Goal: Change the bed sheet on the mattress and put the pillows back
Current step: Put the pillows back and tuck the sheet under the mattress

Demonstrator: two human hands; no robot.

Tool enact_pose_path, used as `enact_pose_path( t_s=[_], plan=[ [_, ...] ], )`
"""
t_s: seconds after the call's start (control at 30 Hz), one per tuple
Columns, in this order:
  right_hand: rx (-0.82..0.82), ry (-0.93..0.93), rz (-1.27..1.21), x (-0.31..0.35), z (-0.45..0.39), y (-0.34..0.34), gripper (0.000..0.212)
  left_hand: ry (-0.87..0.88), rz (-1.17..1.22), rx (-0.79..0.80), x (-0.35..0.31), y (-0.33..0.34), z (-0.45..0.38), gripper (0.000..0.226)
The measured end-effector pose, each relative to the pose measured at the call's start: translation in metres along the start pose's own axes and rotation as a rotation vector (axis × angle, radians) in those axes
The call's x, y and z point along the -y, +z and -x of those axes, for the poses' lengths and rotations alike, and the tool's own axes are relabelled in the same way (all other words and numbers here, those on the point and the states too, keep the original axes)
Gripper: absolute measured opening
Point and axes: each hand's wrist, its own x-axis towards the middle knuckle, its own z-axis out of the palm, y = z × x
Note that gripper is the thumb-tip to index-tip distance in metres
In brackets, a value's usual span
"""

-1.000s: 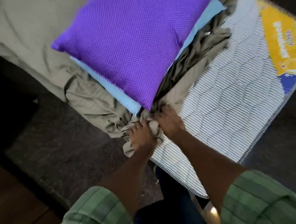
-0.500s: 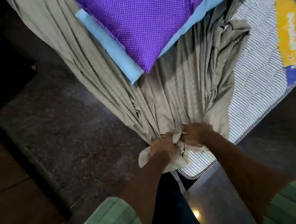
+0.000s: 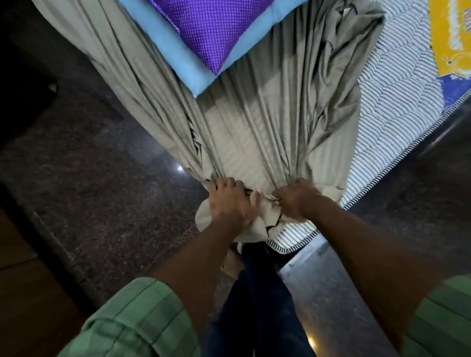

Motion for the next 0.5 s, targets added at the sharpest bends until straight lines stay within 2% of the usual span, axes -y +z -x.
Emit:
enact_pose_path(
  t_s=[0.07, 0.13, 0.23, 0.27, 0.33, 0.37, 0.43, 0.5],
  plan=[
    [0.052, 0.013, -0.042, 0.0, 0.006, -0.006, 0.035, 0.046, 0.026, -0.009, -0.011, -0.002, 0.004, 0.07],
    [0.006, 0.039, -0.127, -0.004, 0.009, -0.005, 0.047, 0.105, 0.125, -0.017, -0.02, 0.002, 0.005, 0.067],
    [-0.206, -0.007, -0.141, -0.021, 0.017, 0.013, 0.065, 0.107, 0.248, 0.034, -0.027, 0.012, 0.01, 0.072],
    [-0.311, -0.034, -0.093, -0.03, 0.02, 0.021, 0.063, 0.12, 0.212, 0.038, -0.027, 0.017, 0.013, 0.073],
    [-0.498, -0.033, 0.044, -0.045, 0.027, 0.026, 0.054, 0.16, 0.094, 0.036, -0.03, 0.027, 0.022, 0.059],
    [-0.513, 0.02, 0.104, -0.05, 0.031, 0.024, 0.052, 0.164, 0.077, 0.044, -0.032, 0.029, 0.027, 0.05],
    [-0.376, 0.164, 0.189, -0.053, 0.042, 0.023, 0.056, 0.172, 0.1, 0.067, -0.038, 0.029, 0.034, 0.045],
    [-0.194, 0.286, 0.224, -0.053, 0.048, 0.025, 0.059, 0.238, 0.1, 0.082, -0.046, 0.026, 0.038, 0.057]
  ],
)
